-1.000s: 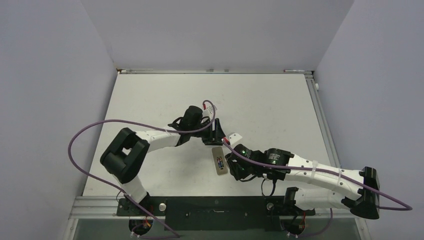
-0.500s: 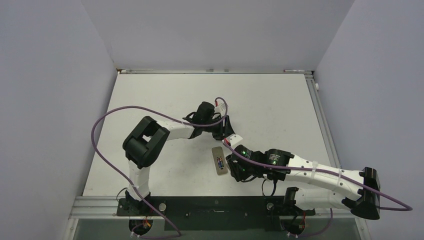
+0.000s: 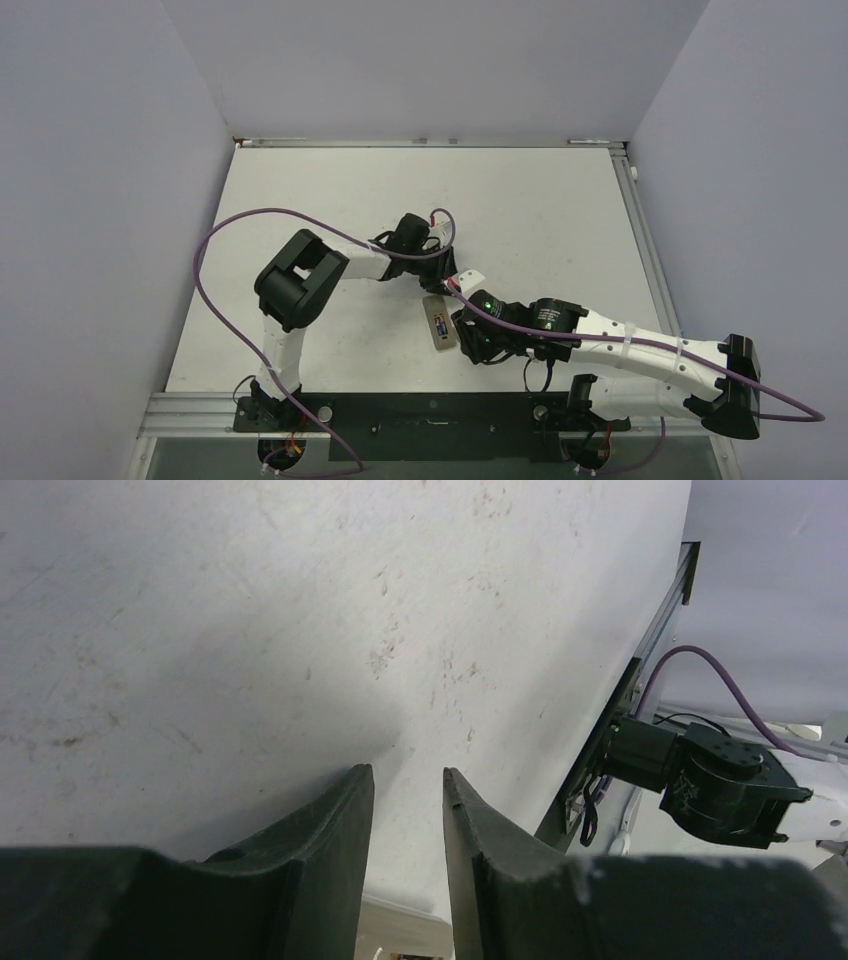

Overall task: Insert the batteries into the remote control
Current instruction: Adjust the remote control at the center of the board.

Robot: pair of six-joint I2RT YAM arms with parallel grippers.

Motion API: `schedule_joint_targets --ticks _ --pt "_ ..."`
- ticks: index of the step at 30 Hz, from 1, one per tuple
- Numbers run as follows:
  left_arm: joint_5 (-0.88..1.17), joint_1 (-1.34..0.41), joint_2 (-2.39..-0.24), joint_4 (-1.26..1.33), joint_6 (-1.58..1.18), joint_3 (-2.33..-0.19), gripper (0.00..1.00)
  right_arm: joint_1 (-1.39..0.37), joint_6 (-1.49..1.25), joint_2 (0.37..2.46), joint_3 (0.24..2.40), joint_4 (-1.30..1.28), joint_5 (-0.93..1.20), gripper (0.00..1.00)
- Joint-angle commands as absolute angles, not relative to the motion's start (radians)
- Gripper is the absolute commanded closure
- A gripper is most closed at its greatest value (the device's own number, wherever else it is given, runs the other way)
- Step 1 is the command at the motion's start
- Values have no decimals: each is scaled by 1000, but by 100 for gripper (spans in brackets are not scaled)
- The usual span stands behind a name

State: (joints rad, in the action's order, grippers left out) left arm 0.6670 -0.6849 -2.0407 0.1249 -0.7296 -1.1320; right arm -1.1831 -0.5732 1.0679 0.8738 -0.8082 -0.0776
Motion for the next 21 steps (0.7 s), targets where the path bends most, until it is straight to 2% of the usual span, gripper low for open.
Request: schedule_joint_targets --ticks 1,15,21 --pt "701 -667 -2039 134 -688 -1088 72 -1178 -579 1047 868 -778 -75 91" --pt "729 -630 -2005 187 -693 -982 74 -1178 -554 1103 888 -795 -73 91" --pt "720 -620 -1953 225 -730 -949 66 -1172 -501 1161 929 -817 -79 91"
